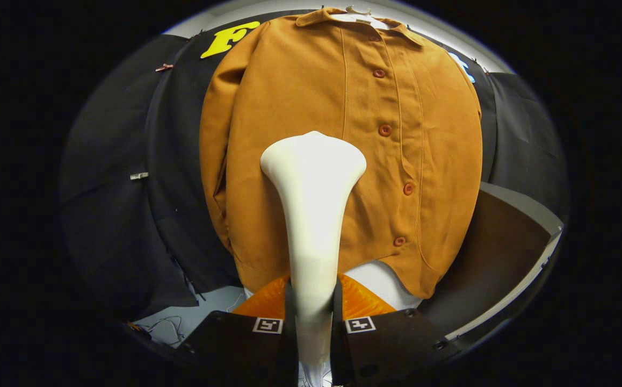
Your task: Iron the clothes twice with a garment steamer, once on the left side and once on the right side.
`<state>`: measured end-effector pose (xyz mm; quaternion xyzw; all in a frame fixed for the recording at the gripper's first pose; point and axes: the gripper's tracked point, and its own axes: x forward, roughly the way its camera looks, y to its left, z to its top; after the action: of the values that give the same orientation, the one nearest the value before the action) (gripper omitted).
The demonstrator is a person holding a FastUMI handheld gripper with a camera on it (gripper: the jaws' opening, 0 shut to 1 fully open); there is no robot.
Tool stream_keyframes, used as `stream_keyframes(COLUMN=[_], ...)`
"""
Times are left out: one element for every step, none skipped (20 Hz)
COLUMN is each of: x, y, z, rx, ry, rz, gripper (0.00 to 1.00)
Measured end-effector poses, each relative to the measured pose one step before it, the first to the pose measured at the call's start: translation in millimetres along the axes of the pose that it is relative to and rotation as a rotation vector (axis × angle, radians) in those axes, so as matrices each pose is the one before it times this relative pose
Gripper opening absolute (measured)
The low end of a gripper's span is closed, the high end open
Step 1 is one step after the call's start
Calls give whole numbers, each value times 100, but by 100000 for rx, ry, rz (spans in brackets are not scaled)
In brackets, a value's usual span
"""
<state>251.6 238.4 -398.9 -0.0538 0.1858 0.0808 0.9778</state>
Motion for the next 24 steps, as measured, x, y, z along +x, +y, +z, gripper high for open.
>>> stream_keyframes(x=[-5,-153,-158,-63,-104,-235,-205,-279,-266,-341,-291,-334,-298,-465,-585,-607,-563,-568,-585,-679,-684,-611,-541,-550], y=[111,59,32,-32,-2,-35,-26,-132,-152,-256,-188,-226,-239,-263,-290,-258,-225,-257,-135,-114,-239,-251,-275,-230], z=[-540,-667,-567,-336,-174,-325,-266,-181,89,-21,242,208,240,407,369,417,532,578,615,809,894,878,1018,1126], rx=[-1,54,122,311,439,458,405,51,-20,-304,36,209,171,260,584,463,419,36,70,60,68,193,282,486], ry=[1135,1063,874,374,-184,-55,217,163,-373,-414,-637,-768,-610,-631,-472,-498,-713,-786,-755,-1173,-1422,-1122,-1533,-1488], rz=[370,268,169,231,169,134,224,131,-55,-342,-66,-35,-58,8,-8,121,118,352,696,622,292,1,29,-28], gripper=[27,27,27,27,27,27,27,27,27,27,27,27,27,27,27,27,27,27,27,27,27,27,27,27])
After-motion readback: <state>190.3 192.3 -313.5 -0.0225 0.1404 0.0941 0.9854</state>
